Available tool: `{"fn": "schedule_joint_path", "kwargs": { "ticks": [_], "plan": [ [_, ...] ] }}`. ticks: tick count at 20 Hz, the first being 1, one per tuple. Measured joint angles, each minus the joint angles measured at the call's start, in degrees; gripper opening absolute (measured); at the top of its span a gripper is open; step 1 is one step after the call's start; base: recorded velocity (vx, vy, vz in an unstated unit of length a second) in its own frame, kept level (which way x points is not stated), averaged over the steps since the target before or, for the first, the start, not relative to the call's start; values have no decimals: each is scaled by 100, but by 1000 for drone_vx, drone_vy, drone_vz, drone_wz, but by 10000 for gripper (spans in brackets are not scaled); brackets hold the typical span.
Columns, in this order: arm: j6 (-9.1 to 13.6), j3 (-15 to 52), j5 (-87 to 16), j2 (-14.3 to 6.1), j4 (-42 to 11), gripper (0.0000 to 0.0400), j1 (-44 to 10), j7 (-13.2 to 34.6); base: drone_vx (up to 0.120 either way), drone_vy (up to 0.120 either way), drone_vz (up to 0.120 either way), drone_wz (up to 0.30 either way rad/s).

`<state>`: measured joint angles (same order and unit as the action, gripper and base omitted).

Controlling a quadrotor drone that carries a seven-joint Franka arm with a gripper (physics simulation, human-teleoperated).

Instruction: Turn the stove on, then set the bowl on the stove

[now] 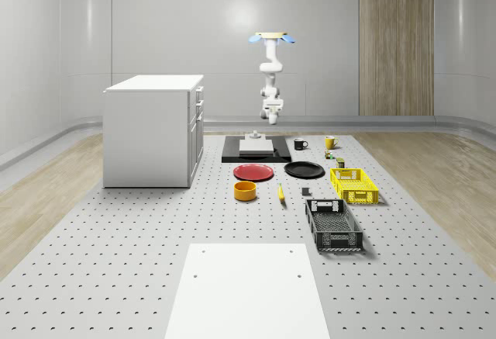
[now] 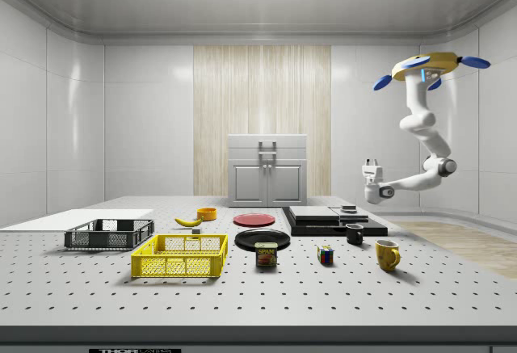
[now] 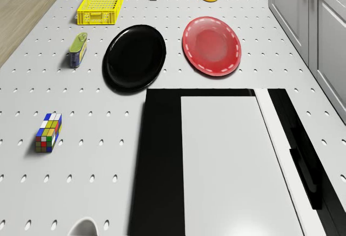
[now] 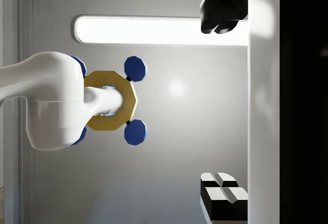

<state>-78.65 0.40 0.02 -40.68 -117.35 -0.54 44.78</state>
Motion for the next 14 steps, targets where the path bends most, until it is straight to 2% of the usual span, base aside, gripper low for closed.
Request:
{"fn": "schedule_joint_path", "kwargs": {
  "ticks": [14],
  "plan": [
    [-61,123,-169,-43,-43,400,-40,21,0,-120,0,0]
  ]
}}
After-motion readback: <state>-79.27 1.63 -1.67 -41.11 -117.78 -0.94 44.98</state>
